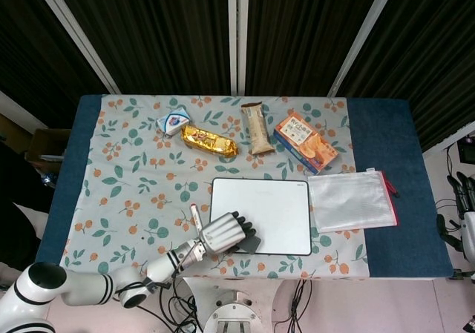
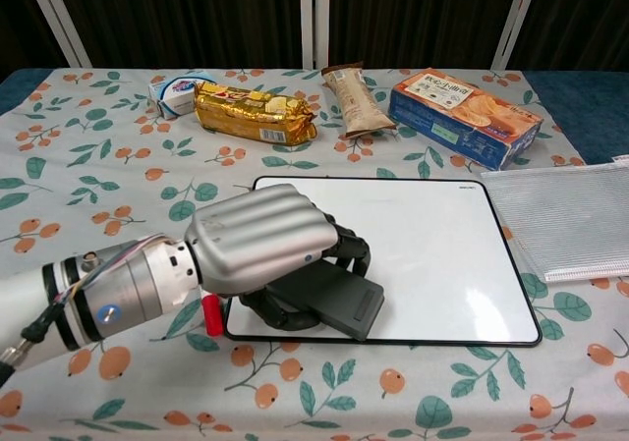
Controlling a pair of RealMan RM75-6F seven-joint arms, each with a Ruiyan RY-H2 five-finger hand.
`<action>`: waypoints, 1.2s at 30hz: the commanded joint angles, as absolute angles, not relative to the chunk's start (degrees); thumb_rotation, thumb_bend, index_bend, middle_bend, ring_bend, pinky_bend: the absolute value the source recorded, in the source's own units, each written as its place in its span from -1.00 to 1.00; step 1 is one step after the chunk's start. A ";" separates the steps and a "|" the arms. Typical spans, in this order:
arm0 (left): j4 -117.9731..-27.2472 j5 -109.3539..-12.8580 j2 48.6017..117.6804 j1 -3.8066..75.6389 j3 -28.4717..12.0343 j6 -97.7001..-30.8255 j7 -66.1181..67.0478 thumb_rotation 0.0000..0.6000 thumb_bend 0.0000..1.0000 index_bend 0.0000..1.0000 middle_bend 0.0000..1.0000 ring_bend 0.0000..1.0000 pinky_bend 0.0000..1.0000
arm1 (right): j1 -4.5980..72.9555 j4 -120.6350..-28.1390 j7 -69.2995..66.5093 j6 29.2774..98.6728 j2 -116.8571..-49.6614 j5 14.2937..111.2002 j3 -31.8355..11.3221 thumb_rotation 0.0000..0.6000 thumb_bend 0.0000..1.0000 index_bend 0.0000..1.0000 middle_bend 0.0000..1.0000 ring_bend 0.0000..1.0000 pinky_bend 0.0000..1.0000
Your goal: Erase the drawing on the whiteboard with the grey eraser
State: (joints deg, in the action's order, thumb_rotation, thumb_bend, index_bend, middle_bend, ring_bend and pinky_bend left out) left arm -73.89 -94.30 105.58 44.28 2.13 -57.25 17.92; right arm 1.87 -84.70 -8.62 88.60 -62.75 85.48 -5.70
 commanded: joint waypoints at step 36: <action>-65.33 -79.53 91.65 41.87 -6.66 -55.18 2.85 1.00 -0.17 0.46 0.29 0.20 0.01 | 2.17 -85.72 -7.51 88.77 -62.82 85.64 -5.76 1.00 -0.21 -1.00 -1.00 -1.00 -1.00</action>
State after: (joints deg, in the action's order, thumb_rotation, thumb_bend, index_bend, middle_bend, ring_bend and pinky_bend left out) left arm -66.44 -79.06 91.00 42.45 -7.59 -55.29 3.78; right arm 2.19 -85.71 -7.51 88.76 -62.83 85.63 -5.77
